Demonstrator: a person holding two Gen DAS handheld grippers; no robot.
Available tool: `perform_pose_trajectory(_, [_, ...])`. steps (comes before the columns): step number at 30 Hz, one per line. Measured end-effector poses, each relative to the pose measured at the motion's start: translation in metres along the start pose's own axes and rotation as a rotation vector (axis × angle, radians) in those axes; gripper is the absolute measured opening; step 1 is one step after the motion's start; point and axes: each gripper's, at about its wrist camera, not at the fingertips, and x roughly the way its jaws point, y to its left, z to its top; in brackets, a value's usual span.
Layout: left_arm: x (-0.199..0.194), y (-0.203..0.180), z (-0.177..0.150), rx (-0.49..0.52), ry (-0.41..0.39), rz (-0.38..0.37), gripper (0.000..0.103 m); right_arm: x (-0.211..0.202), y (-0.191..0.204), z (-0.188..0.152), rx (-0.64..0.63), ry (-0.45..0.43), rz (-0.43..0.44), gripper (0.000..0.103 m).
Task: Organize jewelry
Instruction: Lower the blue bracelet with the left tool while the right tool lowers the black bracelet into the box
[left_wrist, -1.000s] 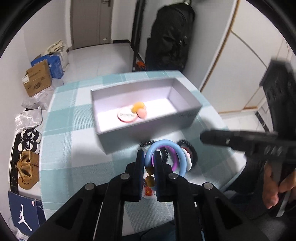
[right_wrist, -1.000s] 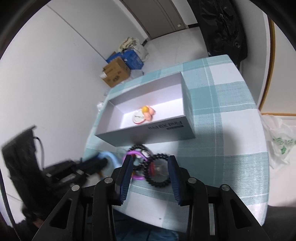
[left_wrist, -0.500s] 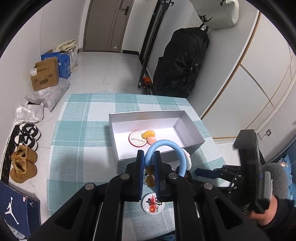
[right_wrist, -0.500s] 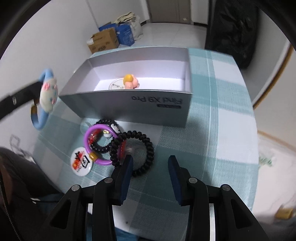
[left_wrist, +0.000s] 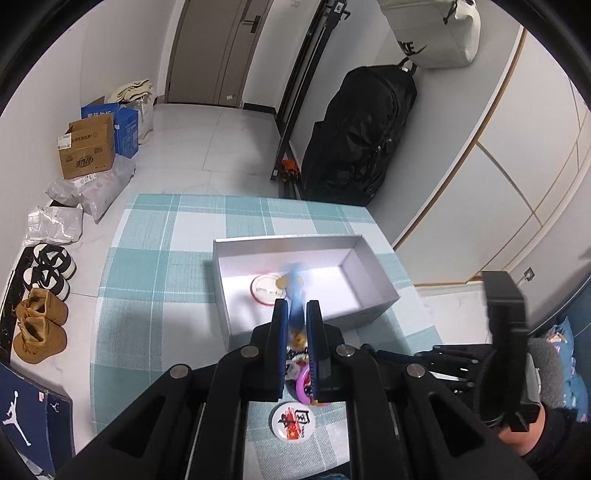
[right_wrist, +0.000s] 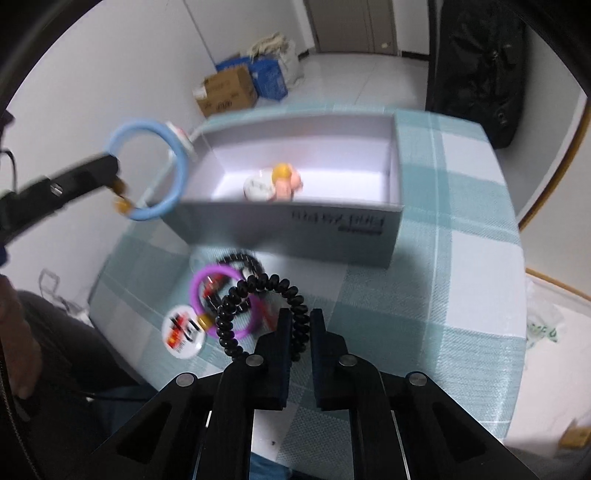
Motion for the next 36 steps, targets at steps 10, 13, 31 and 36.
perform_pose_trajectory(10, [0.010,-0.006,0.012,0.005,-0.005,-0.049,0.004,-0.032,-0.009,0.012,0.071,-0.123,0.046,0.008])
perform_pose_trajectory(13, [0.004,0.004,0.014,-0.007,-0.020,-0.059,0.004,-0.030,-0.003,0.025,0.065,-0.131,0.057,0.008])
perform_pose_trajectory(31, [0.036,0.022,0.005,-0.067,0.138,-0.003,0.014,0.003,-0.005,0.072,0.142,-0.103,0.052,0.019])
perform_pose_trajectory(36, [0.034,0.019,0.000,-0.043,0.151,0.018,0.037,-0.004,0.001,0.071,0.105,-0.148,0.031,0.057])
